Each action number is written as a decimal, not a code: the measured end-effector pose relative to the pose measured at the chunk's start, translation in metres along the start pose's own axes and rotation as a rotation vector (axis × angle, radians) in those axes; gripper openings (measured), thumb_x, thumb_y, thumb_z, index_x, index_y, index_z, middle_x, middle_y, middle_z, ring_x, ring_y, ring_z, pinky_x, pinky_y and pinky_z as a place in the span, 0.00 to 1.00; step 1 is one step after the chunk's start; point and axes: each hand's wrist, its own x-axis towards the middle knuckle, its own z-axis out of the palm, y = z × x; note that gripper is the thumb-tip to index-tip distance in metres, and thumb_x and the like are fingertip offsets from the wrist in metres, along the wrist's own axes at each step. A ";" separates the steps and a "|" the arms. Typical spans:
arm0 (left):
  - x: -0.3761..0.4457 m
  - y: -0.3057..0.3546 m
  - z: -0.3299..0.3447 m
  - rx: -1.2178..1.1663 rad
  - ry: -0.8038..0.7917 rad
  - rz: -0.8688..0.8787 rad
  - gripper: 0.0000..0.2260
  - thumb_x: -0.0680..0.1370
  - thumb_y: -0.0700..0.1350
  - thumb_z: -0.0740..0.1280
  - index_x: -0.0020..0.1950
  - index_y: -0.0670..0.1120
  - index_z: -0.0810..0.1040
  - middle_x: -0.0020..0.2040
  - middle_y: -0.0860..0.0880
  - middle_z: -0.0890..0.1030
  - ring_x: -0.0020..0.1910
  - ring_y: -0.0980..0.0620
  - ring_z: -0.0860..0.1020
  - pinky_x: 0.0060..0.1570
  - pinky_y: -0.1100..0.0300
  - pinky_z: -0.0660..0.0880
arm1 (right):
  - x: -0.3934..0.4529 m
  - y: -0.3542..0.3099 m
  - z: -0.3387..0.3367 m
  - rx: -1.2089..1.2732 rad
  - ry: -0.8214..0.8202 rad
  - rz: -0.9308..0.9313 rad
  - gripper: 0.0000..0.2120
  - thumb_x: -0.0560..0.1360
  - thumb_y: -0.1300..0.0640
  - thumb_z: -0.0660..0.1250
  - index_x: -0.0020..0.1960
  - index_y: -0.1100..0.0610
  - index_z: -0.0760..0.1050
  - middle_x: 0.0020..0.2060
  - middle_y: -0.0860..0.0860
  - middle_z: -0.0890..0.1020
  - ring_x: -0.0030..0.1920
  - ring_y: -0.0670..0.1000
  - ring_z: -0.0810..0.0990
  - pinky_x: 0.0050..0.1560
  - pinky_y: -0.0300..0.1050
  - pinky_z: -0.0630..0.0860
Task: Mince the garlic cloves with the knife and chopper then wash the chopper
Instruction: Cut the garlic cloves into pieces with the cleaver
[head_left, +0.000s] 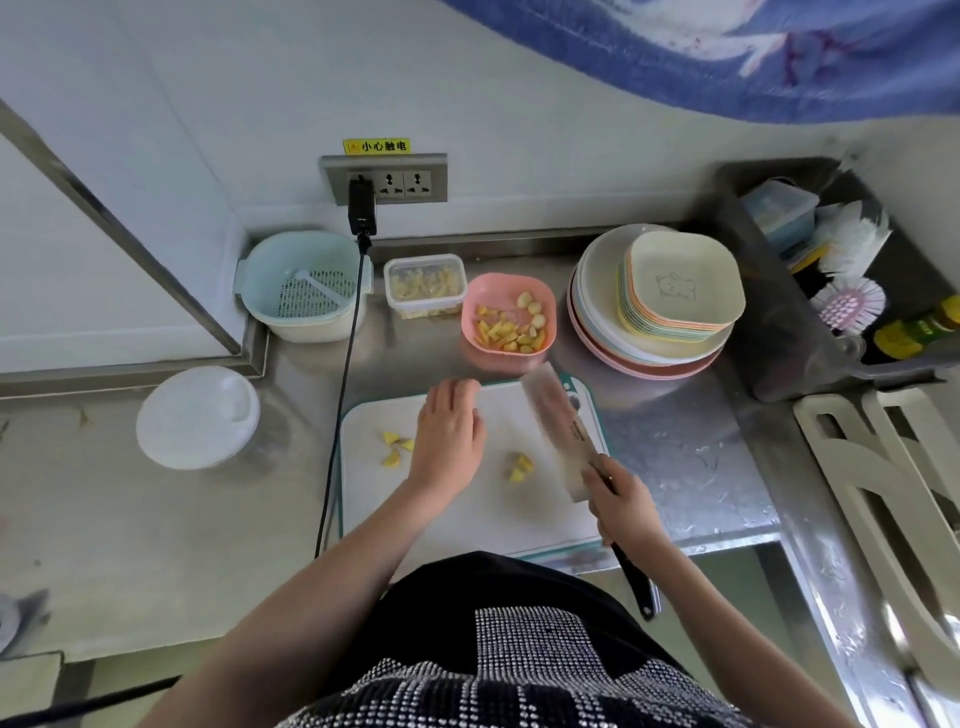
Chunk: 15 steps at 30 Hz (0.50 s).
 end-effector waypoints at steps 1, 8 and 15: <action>-0.002 -0.001 0.002 -0.003 -0.043 0.021 0.11 0.70 0.34 0.67 0.52 0.40 0.76 0.47 0.42 0.76 0.45 0.40 0.76 0.41 0.49 0.74 | 0.000 0.001 -0.001 -0.019 0.047 -0.009 0.11 0.80 0.56 0.59 0.41 0.60 0.69 0.26 0.52 0.69 0.24 0.51 0.65 0.25 0.44 0.65; -0.007 0.013 0.027 0.040 -0.508 0.283 0.12 0.78 0.41 0.64 0.60 0.43 0.80 0.57 0.46 0.78 0.59 0.44 0.71 0.58 0.50 0.69 | -0.009 0.004 -0.003 -0.138 0.147 0.010 0.13 0.79 0.52 0.58 0.40 0.58 0.68 0.28 0.51 0.71 0.28 0.52 0.69 0.30 0.57 0.75; 0.004 0.021 0.040 -0.110 -0.533 -0.006 0.07 0.75 0.44 0.70 0.51 0.43 0.83 0.50 0.45 0.83 0.52 0.45 0.77 0.50 0.57 0.71 | -0.023 0.006 0.009 -0.079 0.164 0.023 0.14 0.79 0.52 0.58 0.41 0.61 0.67 0.27 0.51 0.69 0.28 0.52 0.66 0.29 0.57 0.73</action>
